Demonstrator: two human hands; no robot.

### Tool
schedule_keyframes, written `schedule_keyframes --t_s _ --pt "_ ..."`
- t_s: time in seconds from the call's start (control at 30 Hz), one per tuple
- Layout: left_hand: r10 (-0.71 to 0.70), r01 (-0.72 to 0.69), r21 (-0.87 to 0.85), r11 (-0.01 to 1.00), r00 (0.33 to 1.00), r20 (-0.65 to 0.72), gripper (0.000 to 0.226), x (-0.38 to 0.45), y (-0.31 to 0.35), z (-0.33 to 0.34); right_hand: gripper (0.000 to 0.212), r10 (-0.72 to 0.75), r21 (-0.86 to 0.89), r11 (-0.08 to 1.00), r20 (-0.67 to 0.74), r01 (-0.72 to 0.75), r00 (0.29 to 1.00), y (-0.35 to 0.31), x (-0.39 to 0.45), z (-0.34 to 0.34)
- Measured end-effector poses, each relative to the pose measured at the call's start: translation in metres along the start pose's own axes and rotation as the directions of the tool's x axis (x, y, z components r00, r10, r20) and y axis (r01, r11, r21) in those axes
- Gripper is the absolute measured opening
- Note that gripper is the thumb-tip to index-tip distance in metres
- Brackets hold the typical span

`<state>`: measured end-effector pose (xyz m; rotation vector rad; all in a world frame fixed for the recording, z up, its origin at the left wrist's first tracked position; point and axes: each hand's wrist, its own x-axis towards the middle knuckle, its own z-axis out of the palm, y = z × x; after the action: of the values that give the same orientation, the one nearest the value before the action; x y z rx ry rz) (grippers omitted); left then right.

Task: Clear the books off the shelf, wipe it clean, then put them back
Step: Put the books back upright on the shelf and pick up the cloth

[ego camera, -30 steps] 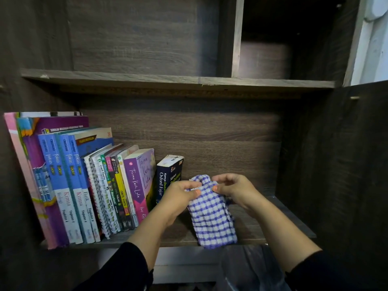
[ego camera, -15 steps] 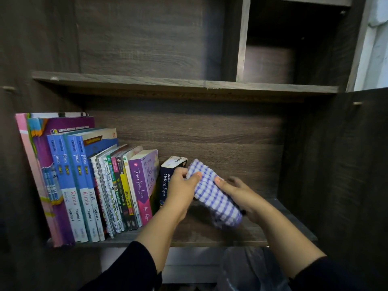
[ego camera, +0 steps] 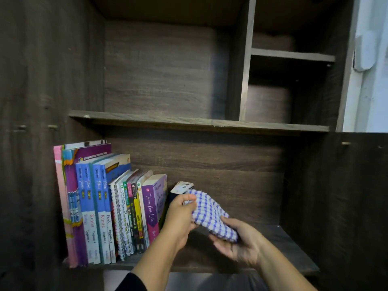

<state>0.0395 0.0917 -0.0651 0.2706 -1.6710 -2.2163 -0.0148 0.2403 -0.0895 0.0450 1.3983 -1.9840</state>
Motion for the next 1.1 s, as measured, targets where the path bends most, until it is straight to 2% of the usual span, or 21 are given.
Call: schedule_keyframes --t_s 0.07,0.2,0.33,0.6,0.7,0.83,0.97,1.03,1.1 --pt "-0.004 0.006 0.097 0.995 1.000 -0.022 0.018 -0.004 0.003 -0.004 0.029 -0.116 0.017 0.993 -0.086 0.118 0.990 -0.006 -0.004 0.006" --pt "0.044 -0.039 0.164 0.986 0.999 -0.023 0.019 -0.017 0.025 -0.007 0.040 -0.358 -0.094 0.934 -0.182 0.346 0.916 -0.029 -0.021 0.021" --pt "0.140 -0.138 0.150 0.979 0.990 -0.008 0.021 -0.032 0.070 -0.002 0.040 -0.534 -0.169 0.844 -0.157 0.510 0.831 -0.060 -0.052 0.052" --pt "0.396 -0.392 0.161 0.906 0.918 0.008 0.013 -0.044 0.183 0.019 0.042 -0.696 -0.125 0.716 -0.049 0.687 0.717 -0.136 -0.106 0.115" --pt "0.458 -0.452 0.190 0.872 0.889 0.014 0.017 -0.030 0.216 0.026 0.040 -0.725 -0.138 0.687 -0.061 0.713 0.687 -0.169 -0.113 0.138" --pt "0.482 -0.466 0.242 0.851 0.876 -0.007 0.023 0.004 0.241 0.031 0.021 -0.731 -0.210 0.676 -0.076 0.706 0.678 -0.199 -0.107 0.161" --pt "0.416 -0.415 0.293 0.861 0.907 0.061 0.019 0.035 0.249 0.035 0.024 -0.739 -0.291 0.666 -0.130 0.687 0.661 -0.221 -0.089 0.170" --pt "0.362 -0.374 0.396 0.838 0.926 0.109 0.010 0.045 0.249 0.037 0.014 -0.747 -0.406 0.650 -0.187 0.643 0.638 -0.229 -0.078 0.170" --pt "0.373 -0.359 0.598 0.716 0.922 0.107 0.040 0.052 0.246 0.036 0.015 -0.770 -0.595 0.592 -0.217 0.544 0.600 -0.230 -0.072 0.168"
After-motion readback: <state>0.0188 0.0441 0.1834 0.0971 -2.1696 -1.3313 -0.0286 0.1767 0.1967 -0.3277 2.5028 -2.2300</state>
